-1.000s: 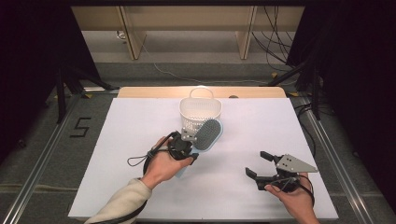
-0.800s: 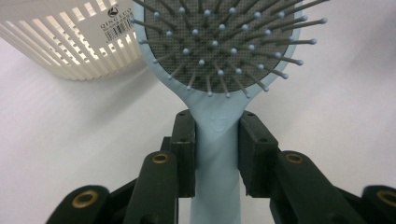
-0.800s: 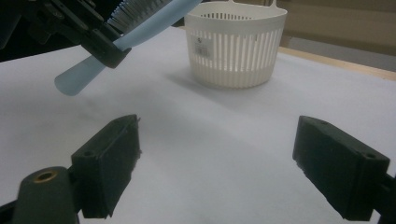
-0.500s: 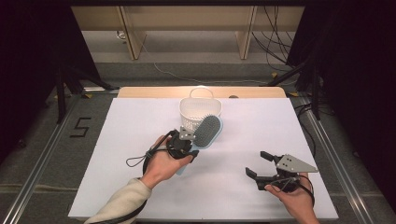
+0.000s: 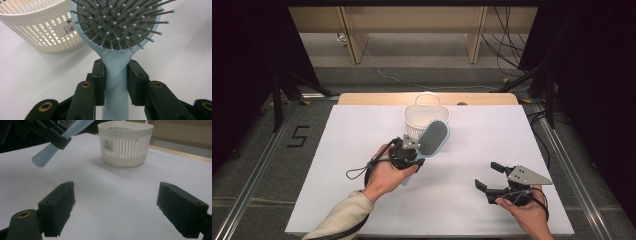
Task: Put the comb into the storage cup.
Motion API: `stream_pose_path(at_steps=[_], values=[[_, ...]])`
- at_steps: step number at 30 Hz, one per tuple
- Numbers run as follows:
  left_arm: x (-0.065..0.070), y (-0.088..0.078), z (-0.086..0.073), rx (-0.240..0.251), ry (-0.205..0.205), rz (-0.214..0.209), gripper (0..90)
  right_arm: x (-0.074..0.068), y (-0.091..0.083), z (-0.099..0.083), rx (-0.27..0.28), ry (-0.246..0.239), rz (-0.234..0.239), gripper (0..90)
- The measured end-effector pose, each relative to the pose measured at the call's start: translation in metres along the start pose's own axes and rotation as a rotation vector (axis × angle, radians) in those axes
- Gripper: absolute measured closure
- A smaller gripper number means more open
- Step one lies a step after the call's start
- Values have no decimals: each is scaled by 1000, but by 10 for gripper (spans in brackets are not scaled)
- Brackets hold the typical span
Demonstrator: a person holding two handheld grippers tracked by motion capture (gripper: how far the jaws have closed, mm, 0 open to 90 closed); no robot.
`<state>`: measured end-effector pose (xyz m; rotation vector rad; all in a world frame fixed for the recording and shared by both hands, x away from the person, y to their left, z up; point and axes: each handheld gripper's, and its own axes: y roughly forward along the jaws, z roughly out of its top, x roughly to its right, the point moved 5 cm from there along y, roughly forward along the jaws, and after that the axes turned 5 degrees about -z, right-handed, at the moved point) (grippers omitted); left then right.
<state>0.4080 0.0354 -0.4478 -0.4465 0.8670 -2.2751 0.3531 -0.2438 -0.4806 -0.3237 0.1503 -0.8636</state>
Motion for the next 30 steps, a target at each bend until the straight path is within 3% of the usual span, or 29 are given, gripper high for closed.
stream_pose_path(at_steps=[30], values=[[-6,-8,7,80,-14,38,697,0,0,0,0,2,1,156]])
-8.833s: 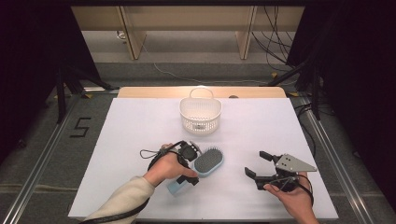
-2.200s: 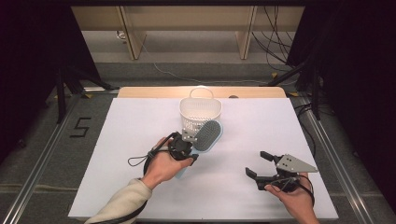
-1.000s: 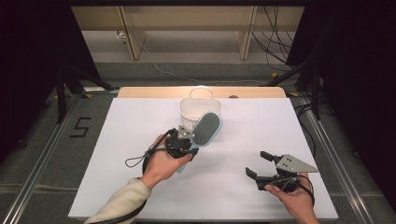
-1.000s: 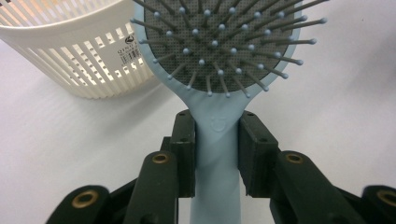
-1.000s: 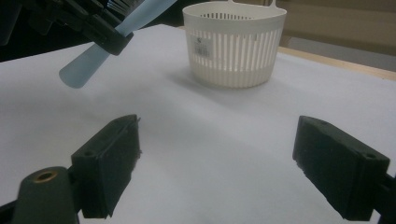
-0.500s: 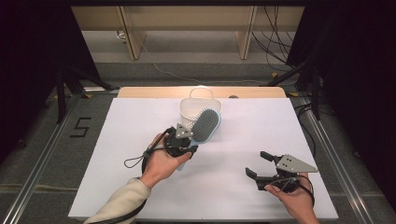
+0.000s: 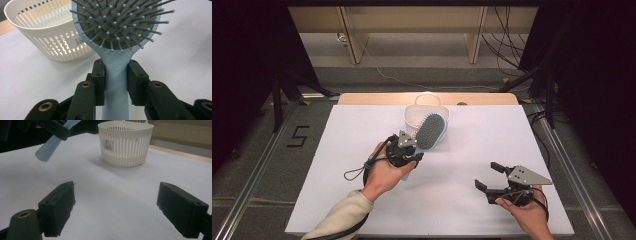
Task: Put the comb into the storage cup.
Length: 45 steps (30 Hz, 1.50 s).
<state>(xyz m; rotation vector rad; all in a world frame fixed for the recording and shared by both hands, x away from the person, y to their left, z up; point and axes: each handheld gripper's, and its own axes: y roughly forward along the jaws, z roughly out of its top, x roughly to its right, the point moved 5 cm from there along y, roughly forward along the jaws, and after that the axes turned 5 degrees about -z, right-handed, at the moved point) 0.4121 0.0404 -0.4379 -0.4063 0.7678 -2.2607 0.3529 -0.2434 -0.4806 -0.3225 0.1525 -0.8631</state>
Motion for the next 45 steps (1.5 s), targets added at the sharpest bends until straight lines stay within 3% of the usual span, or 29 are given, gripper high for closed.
stream_pose_path(at_steps=[45], values=[[-8,-7,7,98,-27,41,697,0,0,0,-3,2,0,156]])
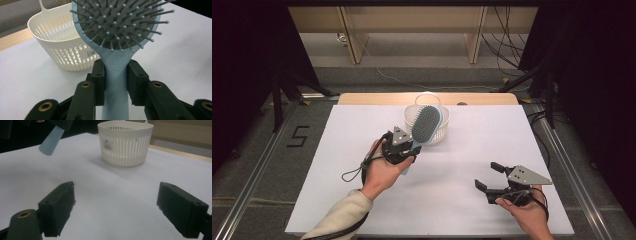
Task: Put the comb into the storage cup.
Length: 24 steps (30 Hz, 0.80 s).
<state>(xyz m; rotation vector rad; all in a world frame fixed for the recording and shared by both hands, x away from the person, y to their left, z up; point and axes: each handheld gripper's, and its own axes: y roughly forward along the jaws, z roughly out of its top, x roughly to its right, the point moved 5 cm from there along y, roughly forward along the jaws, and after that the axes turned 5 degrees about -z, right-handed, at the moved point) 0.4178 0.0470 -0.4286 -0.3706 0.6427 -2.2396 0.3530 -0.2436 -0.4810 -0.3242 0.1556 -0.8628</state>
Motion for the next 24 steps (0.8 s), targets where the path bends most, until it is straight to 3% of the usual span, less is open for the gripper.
stream_pose_path(at_steps=[24], values=[[-6,-3,4,35,-7,26,696,0,0,0,-2,-1,-3,156]])
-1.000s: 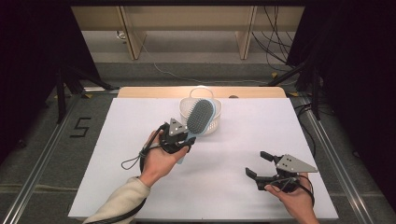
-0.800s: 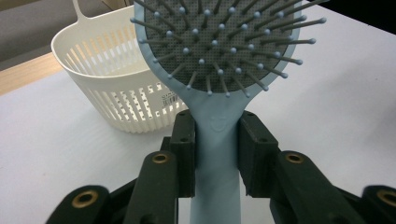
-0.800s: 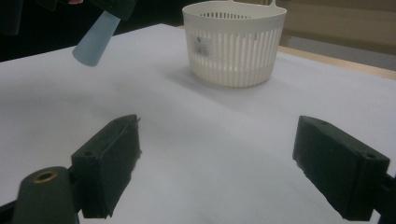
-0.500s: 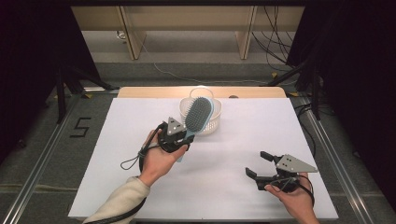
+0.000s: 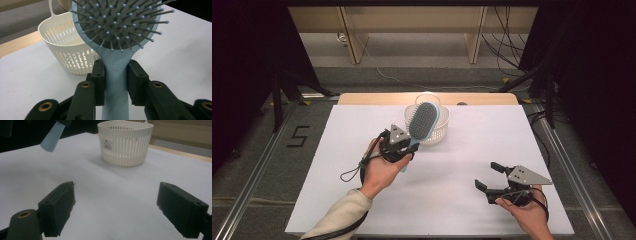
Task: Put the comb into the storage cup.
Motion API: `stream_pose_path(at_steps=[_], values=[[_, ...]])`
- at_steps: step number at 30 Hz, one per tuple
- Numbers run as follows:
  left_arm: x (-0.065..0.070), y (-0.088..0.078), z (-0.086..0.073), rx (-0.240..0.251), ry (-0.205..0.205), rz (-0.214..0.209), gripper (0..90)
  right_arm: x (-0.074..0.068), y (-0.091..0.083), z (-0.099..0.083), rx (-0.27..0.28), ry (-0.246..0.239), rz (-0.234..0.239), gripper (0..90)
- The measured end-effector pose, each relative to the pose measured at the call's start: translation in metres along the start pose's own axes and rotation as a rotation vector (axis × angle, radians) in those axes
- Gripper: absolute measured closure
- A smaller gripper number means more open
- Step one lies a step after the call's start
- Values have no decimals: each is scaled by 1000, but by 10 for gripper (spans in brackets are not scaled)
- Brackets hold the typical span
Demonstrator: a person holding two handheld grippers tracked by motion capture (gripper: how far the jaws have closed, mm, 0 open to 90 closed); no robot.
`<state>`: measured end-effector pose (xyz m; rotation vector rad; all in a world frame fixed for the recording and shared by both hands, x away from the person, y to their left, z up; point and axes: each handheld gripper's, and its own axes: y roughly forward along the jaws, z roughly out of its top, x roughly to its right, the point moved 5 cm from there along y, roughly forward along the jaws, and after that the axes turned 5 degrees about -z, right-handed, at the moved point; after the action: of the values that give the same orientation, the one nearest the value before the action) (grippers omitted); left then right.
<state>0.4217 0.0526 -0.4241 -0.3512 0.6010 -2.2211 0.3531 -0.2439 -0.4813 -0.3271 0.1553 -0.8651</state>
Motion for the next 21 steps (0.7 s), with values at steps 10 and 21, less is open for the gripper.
stream_pose_path(at_steps=[10,21], values=[[-3,-2,2,14,0,8,696,0,0,0,1,-1,0,156],[-5,-3,4,24,-7,10,697,0,0,0,0,-2,-2,156]])
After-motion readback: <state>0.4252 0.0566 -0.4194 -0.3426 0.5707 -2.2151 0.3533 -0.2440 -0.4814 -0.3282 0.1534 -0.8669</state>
